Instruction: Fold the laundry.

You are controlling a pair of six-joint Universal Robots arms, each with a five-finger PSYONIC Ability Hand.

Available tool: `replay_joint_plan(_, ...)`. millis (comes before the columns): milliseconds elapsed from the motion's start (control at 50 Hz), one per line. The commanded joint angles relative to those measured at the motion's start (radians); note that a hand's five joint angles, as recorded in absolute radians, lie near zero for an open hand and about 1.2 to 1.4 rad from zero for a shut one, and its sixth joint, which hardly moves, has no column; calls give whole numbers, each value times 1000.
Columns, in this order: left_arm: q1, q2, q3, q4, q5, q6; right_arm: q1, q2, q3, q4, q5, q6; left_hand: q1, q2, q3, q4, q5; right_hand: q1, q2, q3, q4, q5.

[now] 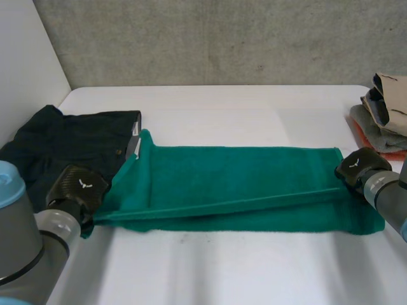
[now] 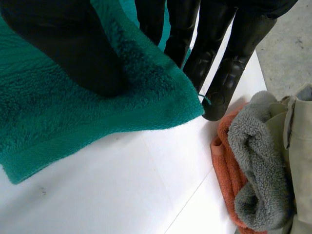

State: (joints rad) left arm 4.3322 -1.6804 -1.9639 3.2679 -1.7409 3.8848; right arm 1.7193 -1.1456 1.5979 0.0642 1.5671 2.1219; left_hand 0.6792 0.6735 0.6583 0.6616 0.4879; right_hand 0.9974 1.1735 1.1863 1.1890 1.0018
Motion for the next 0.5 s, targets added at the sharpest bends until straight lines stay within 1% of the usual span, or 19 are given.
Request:
replay_joint_plan(20,0,42,-27,-10,7,-5,0,-31,28,2,-2,10,717,722,738,734,733,399,223,210,207,220)
replay_joint_plan(80,1,44,-24,-19,6,7,-1,-69,42,9,2,10,717,723,738,735,734,399,223,210,207,220)
replay_joint_plan(140,3,74,-7,-50,6,8,-3,-153,62,37,5,-8,717,723,738,735,734,399,223,210,207,220)
replay_joint_plan(160,4,94,3,-59,6,8,-4,-213,59,72,2,-11,717,723,738,735,734,399,223,210,207,220)
replay_joint_plan(180,7,150,35,-76,9,7,-4,-247,54,94,-1,-11,717,723,738,735,734,399,223,210,207,220)
replay_joint_plan(220,7,201,69,-82,9,7,-10,-327,33,137,-8,-10,717,723,738,735,734,399,223,210,207,220)
replay_joint_plan(240,7,256,109,-83,9,7,-15,-386,1,169,-19,-8,717,723,738,735,734,399,223,210,207,220)
replay_joint_plan(280,11,315,160,-83,11,5,-21,-451,-45,207,-31,-8,717,723,738,735,734,399,223,210,207,220)
replay_joint_plan(300,14,362,210,-80,12,7,-24,-500,-93,241,-53,-10,717,723,738,735,734,399,223,210,207,220)
replay_joint_plan(380,15,433,332,-80,33,5,-29,-566,-213,296,-96,-4,717,723,738,735,734,399,223,210,207,220)
replay_joint_plan(440,20,442,397,-83,75,2,-40,-582,-278,316,-102,0,717,723,738,735,734,399,223,210,207,220)
replay_joint_plan(500,21,427,416,-97,103,1,-38,-583,-299,328,-105,-2,717,723,738,735,734,399,223,210,207,220)
